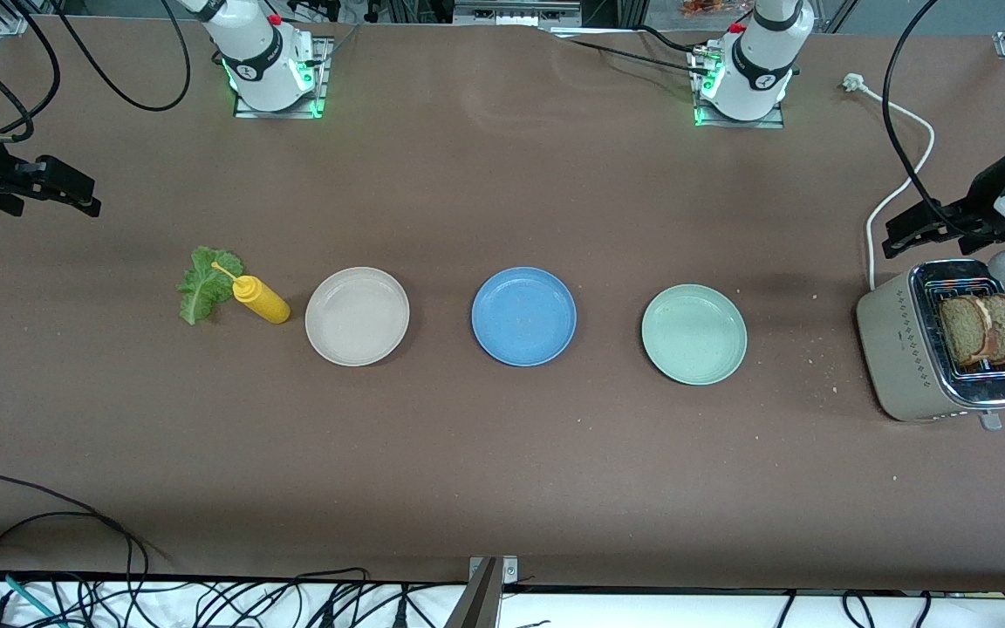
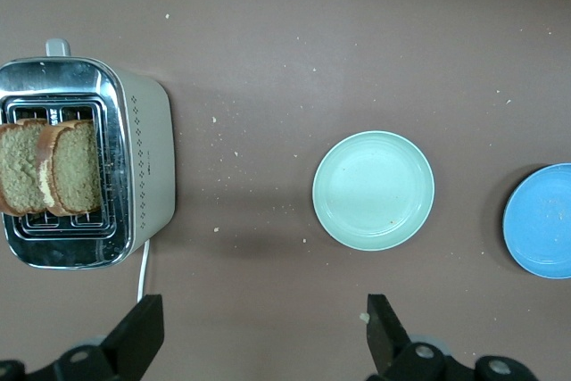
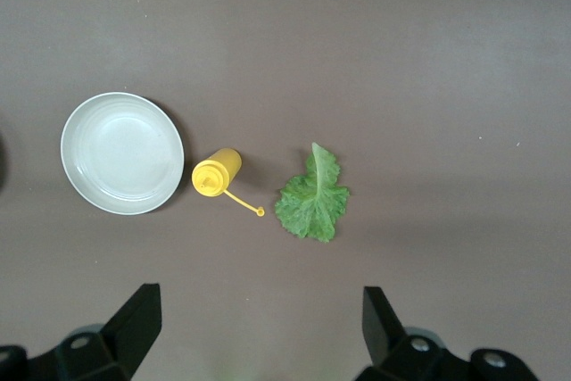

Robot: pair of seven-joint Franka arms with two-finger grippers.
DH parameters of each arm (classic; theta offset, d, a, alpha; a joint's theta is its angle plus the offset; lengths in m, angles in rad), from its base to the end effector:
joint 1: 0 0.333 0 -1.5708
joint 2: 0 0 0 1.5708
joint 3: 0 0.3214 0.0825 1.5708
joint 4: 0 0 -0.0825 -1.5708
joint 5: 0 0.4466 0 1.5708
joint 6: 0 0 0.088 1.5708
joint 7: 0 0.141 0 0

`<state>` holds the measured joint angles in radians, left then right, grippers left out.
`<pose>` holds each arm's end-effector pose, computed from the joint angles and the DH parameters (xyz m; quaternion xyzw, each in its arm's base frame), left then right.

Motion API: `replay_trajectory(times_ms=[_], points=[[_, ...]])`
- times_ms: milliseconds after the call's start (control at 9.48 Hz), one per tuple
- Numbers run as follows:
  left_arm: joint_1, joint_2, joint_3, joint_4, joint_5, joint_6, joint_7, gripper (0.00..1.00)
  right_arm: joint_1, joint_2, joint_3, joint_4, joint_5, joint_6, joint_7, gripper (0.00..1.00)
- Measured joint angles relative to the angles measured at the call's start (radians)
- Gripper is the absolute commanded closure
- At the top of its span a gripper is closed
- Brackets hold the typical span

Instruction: Make sandwich in blue plate with both arms

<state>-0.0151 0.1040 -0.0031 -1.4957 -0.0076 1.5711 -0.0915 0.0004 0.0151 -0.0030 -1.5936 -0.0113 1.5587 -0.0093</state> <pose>0.6480 -0.0128 0.5702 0.9992 0.0367 -0.0145 0.0032 0.6176 -0.0032 0.5734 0.9997 0.0034 -0.0250 0.0055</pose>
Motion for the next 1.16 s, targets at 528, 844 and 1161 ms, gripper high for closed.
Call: replay_trajectory(times_ms=[528, 844, 1161], points=[[0.0, 0.0, 0.0, 0.0, 0.0, 0.0, 0.0, 0.0, 0.0, 0.0, 0.0, 0.0, 0.0, 0.0, 0.0, 0.0], [0.006, 0.0, 0.003, 0.0, 0.0, 0.0, 0.0, 0.0, 0.0, 0.0, 0.0, 0.0, 0.0, 0.0, 0.0, 0.0], [0.068, 0.021, 0.011, -0.001, 0.005, 0.0, 0.045, 0.0, 0.0, 0.0, 0.001, 0.0, 0.0, 0.0, 0.0, 0.0]])
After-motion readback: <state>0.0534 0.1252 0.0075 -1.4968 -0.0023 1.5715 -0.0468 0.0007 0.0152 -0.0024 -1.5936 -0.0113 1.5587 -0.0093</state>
